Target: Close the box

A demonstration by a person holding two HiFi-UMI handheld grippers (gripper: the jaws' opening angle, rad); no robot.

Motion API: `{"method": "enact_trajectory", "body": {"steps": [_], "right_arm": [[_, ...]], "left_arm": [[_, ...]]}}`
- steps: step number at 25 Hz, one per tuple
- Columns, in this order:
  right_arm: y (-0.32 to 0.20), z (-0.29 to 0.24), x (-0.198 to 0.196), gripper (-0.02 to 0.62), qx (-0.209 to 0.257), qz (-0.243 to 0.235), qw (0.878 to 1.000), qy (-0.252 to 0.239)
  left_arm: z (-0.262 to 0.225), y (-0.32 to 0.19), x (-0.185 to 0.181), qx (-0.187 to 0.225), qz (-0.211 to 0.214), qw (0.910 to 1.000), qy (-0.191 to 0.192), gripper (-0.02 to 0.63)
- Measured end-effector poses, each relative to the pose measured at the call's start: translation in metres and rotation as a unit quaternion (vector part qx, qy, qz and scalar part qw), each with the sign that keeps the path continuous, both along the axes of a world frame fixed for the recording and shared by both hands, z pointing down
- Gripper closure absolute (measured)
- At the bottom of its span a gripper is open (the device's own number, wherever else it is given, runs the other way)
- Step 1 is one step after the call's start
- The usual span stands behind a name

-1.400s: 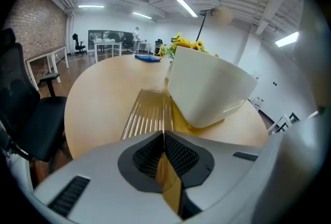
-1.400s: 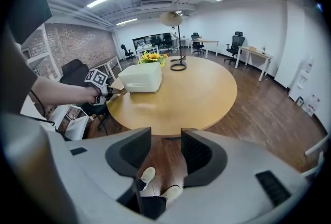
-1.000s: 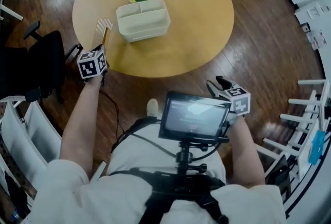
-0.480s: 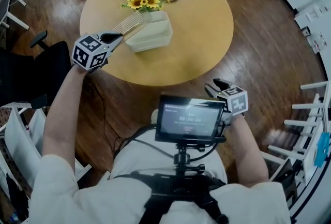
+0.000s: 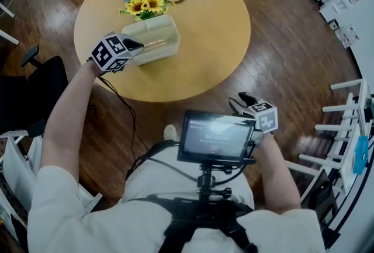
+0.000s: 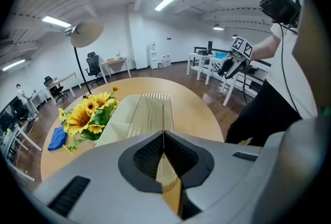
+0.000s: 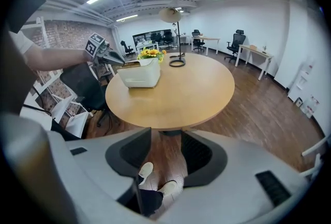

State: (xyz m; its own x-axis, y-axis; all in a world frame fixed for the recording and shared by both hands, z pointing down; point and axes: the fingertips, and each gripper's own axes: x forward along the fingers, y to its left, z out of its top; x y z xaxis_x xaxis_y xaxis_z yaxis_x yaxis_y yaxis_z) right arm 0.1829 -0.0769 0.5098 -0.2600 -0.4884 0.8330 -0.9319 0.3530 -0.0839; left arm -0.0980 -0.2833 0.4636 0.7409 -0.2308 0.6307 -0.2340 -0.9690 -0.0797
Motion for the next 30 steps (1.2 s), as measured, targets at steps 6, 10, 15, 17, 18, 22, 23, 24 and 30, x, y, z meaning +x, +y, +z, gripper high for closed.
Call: {"method": "enact_trajectory", "body": {"steps": [6,10,15,17,18,22,23,24,30], "right_arm": [[-0.002,0.001,0.007,0.407,-0.007,0.007,1.000,0.003],[-0.007,0.001,0.004,0.407,-0.007,0.001,1.000,0.003],[-0.016,-0.002,-0.002,0.407,-0.003,-0.006,1.000,0.004],[-0.016,-0.005,-0.004,0.407,-0.001,-0.009,1.000,0.005],[-0.016,-0.006,-0.004,0.407,0.000,-0.010,1.000,0.005],[-0.010,-0.007,-0.002,0.407,0.000,-0.012,1.000,0.004],[-0.009,-0.006,-0.003,0.407,-0.001,-0.013,1.000,0.003],[-0.010,-0.005,-0.005,0.407,-0.002,-0.015,1.000,0.003],[-0.017,-0.007,-0.011,0.407,-0.002,-0.018,1.000,0.001]], "left_arm": [[0.003,-0.004,0.004,-0.026,0.018,0.9994,0.014,0.606],[0.002,0.000,0.007,-0.038,0.027,0.9987,0.019,0.605],[0.001,-0.002,0.007,-0.055,0.024,0.9980,0.021,0.604],[-0.002,0.003,0.007,-0.061,0.027,0.9975,0.023,0.604],[-0.004,0.006,0.008,-0.062,0.029,0.9974,0.024,0.606],[-0.005,0.012,0.013,-0.062,0.026,0.9974,0.028,0.605],[-0.004,0.012,0.012,-0.062,0.023,0.9974,0.027,0.604],[-0.003,0.009,0.012,-0.061,0.022,0.9975,0.026,0.604],[0.000,0.011,0.013,-0.048,0.025,0.9984,0.019,0.604]]}}
